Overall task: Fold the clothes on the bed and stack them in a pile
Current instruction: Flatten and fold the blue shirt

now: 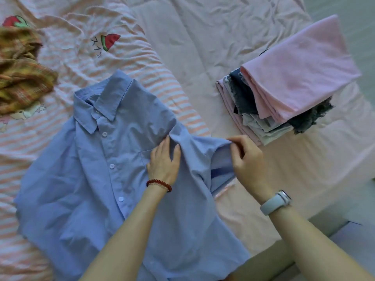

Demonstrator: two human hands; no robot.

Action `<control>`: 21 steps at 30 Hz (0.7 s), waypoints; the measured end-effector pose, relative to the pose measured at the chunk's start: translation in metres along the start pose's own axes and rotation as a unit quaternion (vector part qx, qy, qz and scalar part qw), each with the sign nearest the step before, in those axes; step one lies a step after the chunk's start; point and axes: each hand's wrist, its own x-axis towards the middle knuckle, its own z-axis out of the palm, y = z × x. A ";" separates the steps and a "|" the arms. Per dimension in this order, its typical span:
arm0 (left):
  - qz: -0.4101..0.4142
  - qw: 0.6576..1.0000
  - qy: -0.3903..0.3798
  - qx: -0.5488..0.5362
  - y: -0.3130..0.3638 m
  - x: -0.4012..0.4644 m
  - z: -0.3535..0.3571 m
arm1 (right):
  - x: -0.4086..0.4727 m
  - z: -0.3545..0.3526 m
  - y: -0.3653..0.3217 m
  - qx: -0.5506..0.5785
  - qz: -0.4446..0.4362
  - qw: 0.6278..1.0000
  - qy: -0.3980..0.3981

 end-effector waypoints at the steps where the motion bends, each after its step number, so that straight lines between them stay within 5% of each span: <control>1: -0.014 0.998 0.004 -0.064 0.004 0.004 -0.003 | -0.001 -0.004 -0.012 -0.030 -0.092 0.995 -0.021; 4: -0.114 0.956 0.002 -0.270 0.018 0.013 -0.015 | -0.028 0.003 -0.023 -0.060 -0.229 0.934 -0.269; 6: -0.129 0.961 0.020 -0.242 0.021 0.016 -0.020 | -0.058 0.010 -0.017 -0.074 -0.174 0.843 -0.503; 7: -0.120 0.975 0.030 -0.184 0.022 0.016 -0.019 | -0.072 0.011 -0.007 -0.062 -0.132 0.827 -0.542; 8: -0.118 0.983 0.041 -0.138 0.021 0.017 -0.019 | -0.082 0.011 0.003 -0.033 -0.088 0.850 -0.518; 10: -0.124 0.984 0.063 -0.112 0.014 0.019 -0.020 | -0.083 0.013 0.023 0.022 0.025 0.947 -0.319; 12: -0.126 0.980 0.069 -0.138 0.010 0.017 -0.021 | -0.068 0.016 0.042 0.028 0.154 0.977 -0.148; 15: -0.112 0.975 0.075 -0.176 0.003 0.009 -0.021 | -0.041 0.034 0.059 0.070 0.324 0.914 -0.233; 21: -0.085 0.965 0.080 -0.233 -0.002 0.002 -0.026 | -0.024 0.056 0.049 0.059 0.298 0.872 -0.383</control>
